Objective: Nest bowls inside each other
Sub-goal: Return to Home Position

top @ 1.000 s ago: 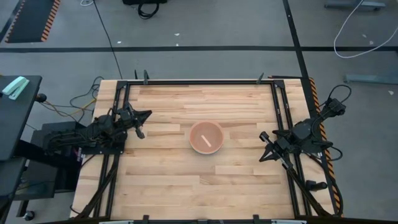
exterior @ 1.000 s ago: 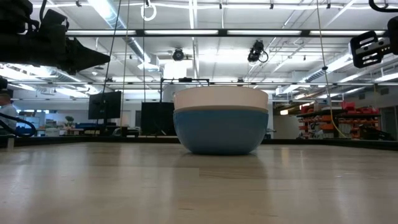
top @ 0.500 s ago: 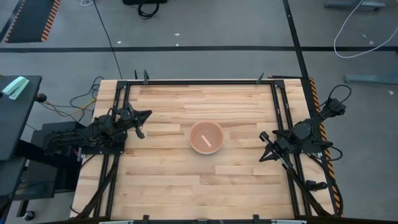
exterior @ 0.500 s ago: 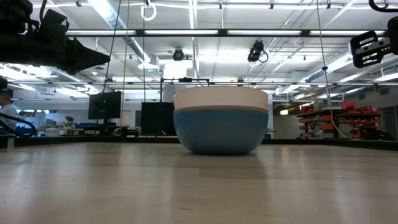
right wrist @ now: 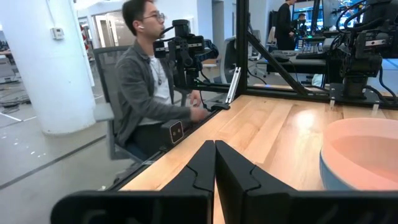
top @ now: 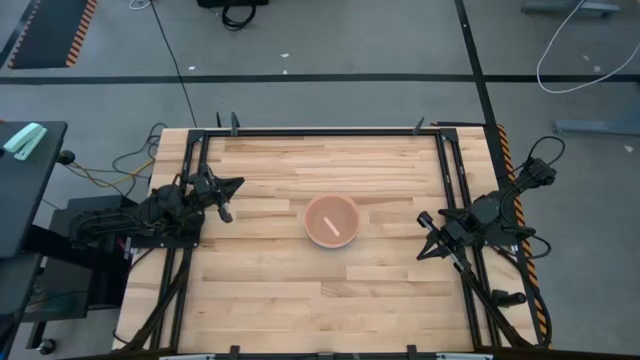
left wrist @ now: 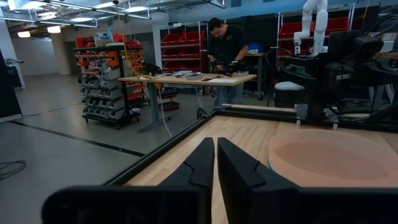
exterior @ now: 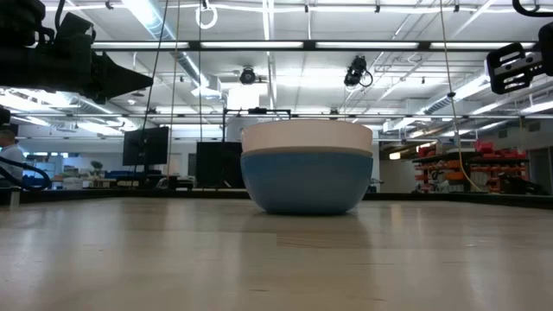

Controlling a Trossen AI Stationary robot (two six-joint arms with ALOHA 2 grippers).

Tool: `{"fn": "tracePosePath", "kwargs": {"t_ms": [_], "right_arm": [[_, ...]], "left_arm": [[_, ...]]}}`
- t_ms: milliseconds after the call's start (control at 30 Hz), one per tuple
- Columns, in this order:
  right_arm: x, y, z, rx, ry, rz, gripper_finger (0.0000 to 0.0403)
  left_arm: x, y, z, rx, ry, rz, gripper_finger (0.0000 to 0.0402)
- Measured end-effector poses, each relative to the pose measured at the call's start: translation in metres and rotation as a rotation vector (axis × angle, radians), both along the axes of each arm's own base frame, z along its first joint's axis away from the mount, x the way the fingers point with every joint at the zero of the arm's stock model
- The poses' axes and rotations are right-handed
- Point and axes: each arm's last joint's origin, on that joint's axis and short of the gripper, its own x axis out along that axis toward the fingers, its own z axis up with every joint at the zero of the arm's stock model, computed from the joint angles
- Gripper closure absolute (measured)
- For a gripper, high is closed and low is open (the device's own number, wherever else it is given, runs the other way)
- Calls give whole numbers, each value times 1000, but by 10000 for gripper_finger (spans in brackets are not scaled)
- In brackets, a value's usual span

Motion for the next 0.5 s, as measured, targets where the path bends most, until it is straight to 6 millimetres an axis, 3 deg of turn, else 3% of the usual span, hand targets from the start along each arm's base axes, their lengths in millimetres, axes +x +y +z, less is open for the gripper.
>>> {"fn": "tracePosePath", "kwargs": {"t_ms": [500], "right_arm": [[0, 0, 0, 0, 0, 0, 385]], "left_arm": [[0, 0, 0, 0, 0, 0, 378]]}}
